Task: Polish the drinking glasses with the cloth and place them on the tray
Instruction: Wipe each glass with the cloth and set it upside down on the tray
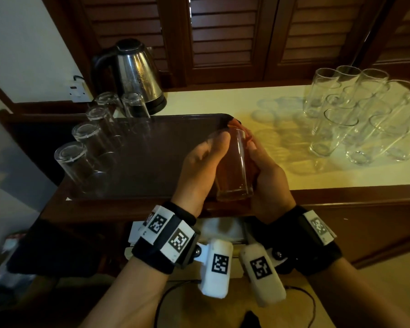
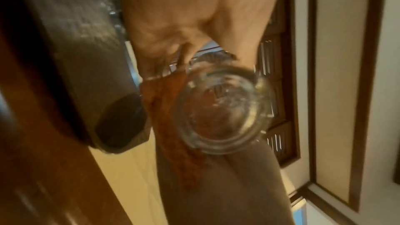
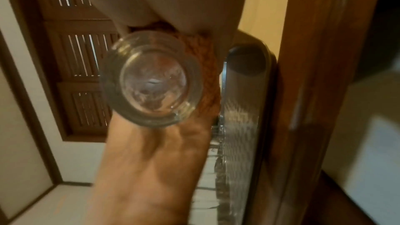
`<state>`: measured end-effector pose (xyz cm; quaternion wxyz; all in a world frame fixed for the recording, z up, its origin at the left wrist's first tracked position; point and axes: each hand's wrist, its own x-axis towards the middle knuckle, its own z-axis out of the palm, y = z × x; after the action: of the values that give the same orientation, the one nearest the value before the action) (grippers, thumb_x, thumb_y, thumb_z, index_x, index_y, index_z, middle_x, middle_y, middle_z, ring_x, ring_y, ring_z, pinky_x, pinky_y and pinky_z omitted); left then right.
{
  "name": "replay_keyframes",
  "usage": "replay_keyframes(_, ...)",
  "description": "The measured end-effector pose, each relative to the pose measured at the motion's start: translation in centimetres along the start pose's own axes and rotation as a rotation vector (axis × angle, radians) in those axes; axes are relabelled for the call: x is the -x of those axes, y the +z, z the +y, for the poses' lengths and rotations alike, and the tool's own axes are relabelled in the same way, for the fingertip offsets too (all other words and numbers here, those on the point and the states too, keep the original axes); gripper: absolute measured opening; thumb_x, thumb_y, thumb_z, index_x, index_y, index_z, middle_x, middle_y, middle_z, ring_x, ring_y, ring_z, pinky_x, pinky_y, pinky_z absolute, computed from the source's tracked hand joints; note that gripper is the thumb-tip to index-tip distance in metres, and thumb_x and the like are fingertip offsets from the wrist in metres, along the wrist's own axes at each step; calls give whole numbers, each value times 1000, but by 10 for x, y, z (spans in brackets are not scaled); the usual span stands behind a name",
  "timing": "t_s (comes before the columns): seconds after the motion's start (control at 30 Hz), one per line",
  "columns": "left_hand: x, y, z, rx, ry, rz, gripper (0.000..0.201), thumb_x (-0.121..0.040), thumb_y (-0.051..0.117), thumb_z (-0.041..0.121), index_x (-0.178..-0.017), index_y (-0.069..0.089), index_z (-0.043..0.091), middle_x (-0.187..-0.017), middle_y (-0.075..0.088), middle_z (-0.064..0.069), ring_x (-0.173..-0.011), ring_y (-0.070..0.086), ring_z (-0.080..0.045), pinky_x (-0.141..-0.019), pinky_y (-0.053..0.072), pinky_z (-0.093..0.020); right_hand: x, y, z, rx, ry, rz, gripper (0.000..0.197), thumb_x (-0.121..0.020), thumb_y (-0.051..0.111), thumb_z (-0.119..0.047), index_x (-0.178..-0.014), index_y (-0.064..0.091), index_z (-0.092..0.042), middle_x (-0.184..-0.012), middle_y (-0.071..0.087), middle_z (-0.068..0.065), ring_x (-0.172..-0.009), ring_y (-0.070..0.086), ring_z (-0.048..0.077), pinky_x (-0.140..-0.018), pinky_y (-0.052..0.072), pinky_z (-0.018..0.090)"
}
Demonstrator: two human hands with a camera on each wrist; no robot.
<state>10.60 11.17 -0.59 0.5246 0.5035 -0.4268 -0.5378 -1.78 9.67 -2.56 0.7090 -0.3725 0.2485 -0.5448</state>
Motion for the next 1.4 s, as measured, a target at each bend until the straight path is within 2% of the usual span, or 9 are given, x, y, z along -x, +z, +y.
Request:
replay_keyframes(0.17, 7, 5, -4, 69, 48, -4, 42, -87, 71, 39, -118, 67, 11, -111, 73, -9, -105, 70, -17, -91, 57, -37, -4, 6, 8, 306, -149, 54, 47, -106, 43, -20, -153, 41, -21, -145, 56, 3, -134, 54, 19, -111, 44, 41)
replay_keyframes(0.3, 7, 3, -4, 164, 20, 44, 31, -91, 66, 29, -117, 69, 12, -108, 75, -8, -103, 71, -20, -92, 58, -36, 2, 8, 12, 192, -35, 16, 48, -105, 42, -19, -153, 41, -22, -135, 64, -6, -125, 61, 8, -95, 52, 25)
replay_keyframes(0.57, -6, -15, 1, 354, -105, 22, 60, -75, 59, 60, -111, 68, 13, -98, 76, -9, -91, 73, -21, -80, 58, -36, 14, -5, 13, -116, 260, 79, 53, -90, 49, -46, -130, 65, -14, -123, 69, 19, -101, 69, 31, -86, 56, 43)
replay_keyframes(0.67, -7, -24, 3, 426, -72, 61, 43, -76, 68, 40, -112, 65, 18, -93, 73, 1, -87, 69, -13, -87, 54, -34, 12, -11, 8, -126, 207, 145, 58, -91, 50, -49, -135, 61, -13, -130, 64, 24, -109, 64, 38, -99, 49, 51)
replay_keyframes(0.83, -4, -42, 0, 181, 6, 22, 76, -61, 88, 15, -126, 52, 34, -112, 72, -4, -100, 71, -16, -91, 51, -38, 9, -3, -1, -118, 60, 142, 51, -97, 47, -38, -140, 56, -12, -127, 67, 19, -104, 68, 32, -85, 56, 44)
replay_keyframes(0.97, 2, -45, -3, 56, 89, -70, 66, -57, 87, 17, -117, 64, 30, -117, 68, -10, -107, 70, -23, -80, 58, -34, 8, 7, 3, 74, -144, 157, 41, -105, 42, -14, -145, 49, -13, -137, 63, 10, -122, 63, 22, -95, 55, 35)
replay_keyframes(1.13, 13, -50, 6, -99, 282, -115, 66, -53, 91, 24, -113, 64, 24, -113, 71, -2, -104, 71, -20, -83, 59, -30, 8, 14, 7, 152, -140, 196, 34, -102, 49, -18, -135, 58, -14, -114, 72, 9, -100, 70, 24, -80, 57, 36)
replay_keyframes(1.3, 10, -53, 7, 18, 228, -41, 59, -56, 85, 18, -112, 64, 20, -104, 73, -5, -95, 74, -22, -72, 58, -27, 9, 25, 9, 370, -305, 109, 42, -105, 43, -7, -147, 45, -7, -144, 57, 4, -134, 53, 20, -114, 42, 48)
replay_keyframes(1.4, 12, -56, 7, -27, 274, -24, 62, -57, 91, 16, -113, 63, 22, -109, 72, -4, -99, 73, -22, -78, 59, -29, 7, 26, 9, 362, -299, 120, 39, -106, 41, -9, -144, 48, -7, -134, 64, 2, -122, 62, 18, -103, 52, 41)
